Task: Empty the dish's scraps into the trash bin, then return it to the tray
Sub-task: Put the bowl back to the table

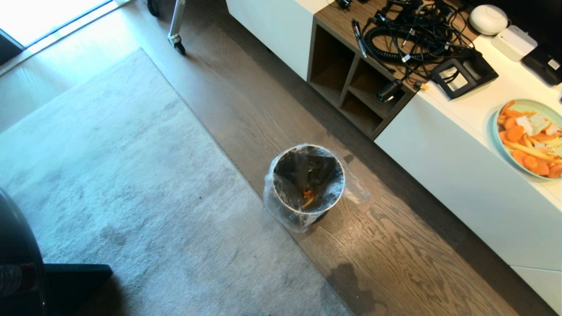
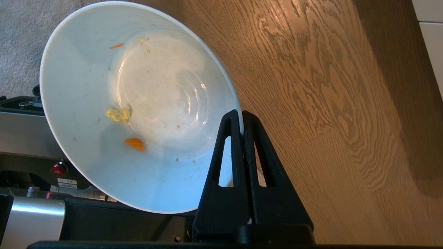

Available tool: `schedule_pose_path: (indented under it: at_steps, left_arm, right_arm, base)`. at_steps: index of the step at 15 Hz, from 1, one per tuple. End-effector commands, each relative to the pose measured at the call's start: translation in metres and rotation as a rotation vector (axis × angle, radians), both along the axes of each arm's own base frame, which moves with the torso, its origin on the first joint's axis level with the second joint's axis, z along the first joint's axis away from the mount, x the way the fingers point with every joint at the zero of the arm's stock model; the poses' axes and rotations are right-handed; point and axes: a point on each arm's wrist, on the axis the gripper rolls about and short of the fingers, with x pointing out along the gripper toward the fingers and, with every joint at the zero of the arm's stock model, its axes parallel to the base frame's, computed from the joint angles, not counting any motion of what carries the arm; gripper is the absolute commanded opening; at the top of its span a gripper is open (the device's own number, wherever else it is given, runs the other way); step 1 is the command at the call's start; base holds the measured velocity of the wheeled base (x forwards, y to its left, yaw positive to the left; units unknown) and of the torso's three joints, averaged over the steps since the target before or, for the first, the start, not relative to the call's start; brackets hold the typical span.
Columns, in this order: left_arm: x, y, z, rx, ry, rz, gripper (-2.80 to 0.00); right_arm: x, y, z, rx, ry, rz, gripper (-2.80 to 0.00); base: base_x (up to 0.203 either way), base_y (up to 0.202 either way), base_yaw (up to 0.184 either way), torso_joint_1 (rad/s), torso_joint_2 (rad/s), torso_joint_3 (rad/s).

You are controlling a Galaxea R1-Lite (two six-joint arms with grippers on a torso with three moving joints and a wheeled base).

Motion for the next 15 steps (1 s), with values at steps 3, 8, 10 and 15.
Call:
schedule_pose_path:
  at_steps: [3,8,10,15]
  left_arm:
    - [0.000,0.000,0.000,-0.001,-0.001,0.000,-2.80]
    - [0.000,0.000,0.000,-0.001,-0.001,0.000,-2.80]
    - [0.000,0.000,0.000,-0.001,-0.001,0.000,-2.80]
    - [0.000,0.000,0.000,-0.001,-0.001,0.000,-2.80]
  right_arm:
    - [-0.007,0.000,0.002,0.005,-0.094,0.000,-2.80]
    - [-0.023,-0.001,0.003,0.005,-0.304,-0.095,-2.80]
    - [-0.023,-0.001,0.004,0.012,-0.346,-0.111,-2.80]
    - [-0.035,-0.001,0.002,0.022,-0.502,-0.069,-2.80]
  base:
    - [0.000,0.000,0.000,0.000,0.00,0.000]
    - [0.000,0.000,0.000,0.000,0.00,0.000]
    - [0.000,0.000,0.000,0.000,0.00,0.000]
    - [0.000,0.000,0.000,0.000,0.00,0.000]
